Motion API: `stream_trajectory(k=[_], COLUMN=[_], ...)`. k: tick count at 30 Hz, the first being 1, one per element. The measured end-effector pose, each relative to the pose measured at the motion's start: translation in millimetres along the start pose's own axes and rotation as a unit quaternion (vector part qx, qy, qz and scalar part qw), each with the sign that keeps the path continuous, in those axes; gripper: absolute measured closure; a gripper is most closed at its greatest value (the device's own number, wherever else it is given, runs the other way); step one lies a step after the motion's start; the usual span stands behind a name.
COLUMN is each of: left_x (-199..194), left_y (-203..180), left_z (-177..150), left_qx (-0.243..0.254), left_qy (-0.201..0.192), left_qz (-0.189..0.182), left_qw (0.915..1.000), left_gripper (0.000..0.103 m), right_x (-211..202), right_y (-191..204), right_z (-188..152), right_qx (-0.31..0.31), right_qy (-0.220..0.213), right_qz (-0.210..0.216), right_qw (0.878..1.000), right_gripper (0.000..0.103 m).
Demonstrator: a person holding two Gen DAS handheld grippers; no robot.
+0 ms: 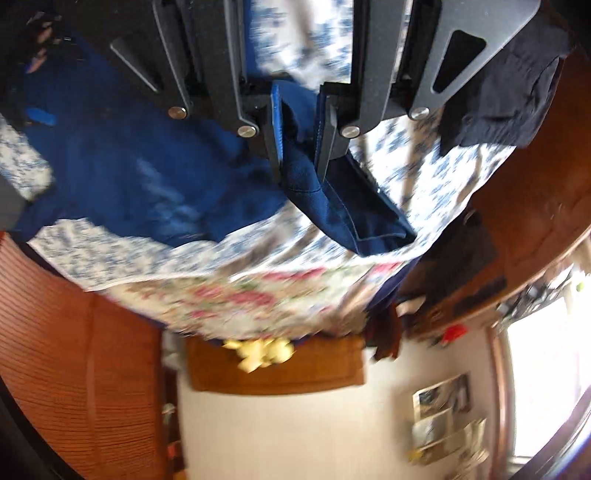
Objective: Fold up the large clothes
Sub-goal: 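Regrasp the sleeve with the left gripper and lay it across the jacket front, then move the right gripper to the folded sleeve and grasp its fabric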
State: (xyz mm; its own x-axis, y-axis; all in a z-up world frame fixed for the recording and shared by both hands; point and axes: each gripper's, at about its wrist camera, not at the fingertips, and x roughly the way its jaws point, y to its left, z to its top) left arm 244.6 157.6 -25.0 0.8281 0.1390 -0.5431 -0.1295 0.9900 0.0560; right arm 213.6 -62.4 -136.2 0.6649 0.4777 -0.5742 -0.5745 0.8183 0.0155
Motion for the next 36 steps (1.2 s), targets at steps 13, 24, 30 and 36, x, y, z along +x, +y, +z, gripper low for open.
stream_trajectory(k=[13,24,30,36], left_x=[-40.8,-54.0,-68.5,-76.3], left_y=[-108.5,-128.0,-116.5,-85.2], left_z=[-2.0,-30.0,-53.0,-78.9], left_qx=[0.065,0.065,0.048,0.025], left_qy=[-0.021,-0.005,-0.015,-0.026], left_qz=[-0.074,-0.084,-0.091,-0.09], left_qw=[0.9949,0.9944,0.9946,0.9952], left_gripper=[0.092,0.081,0.066,0.056], right_x=[-47.6,-49.0,-36.2,-18.7], right_y=[-66.4,-70.7,-56.8,-39.5], right_z=[-16.9,-21.5,-18.1,-15.7], right_qx=[0.044,0.045,0.038,0.027], right_qy=[-0.014,-0.009,0.003,0.019], right_qz=[-0.057,-0.061,-0.048,-0.032], right_qw=[0.997,0.997,0.998,0.999], right_gripper=[0.0,0.0,0.0,0.0])
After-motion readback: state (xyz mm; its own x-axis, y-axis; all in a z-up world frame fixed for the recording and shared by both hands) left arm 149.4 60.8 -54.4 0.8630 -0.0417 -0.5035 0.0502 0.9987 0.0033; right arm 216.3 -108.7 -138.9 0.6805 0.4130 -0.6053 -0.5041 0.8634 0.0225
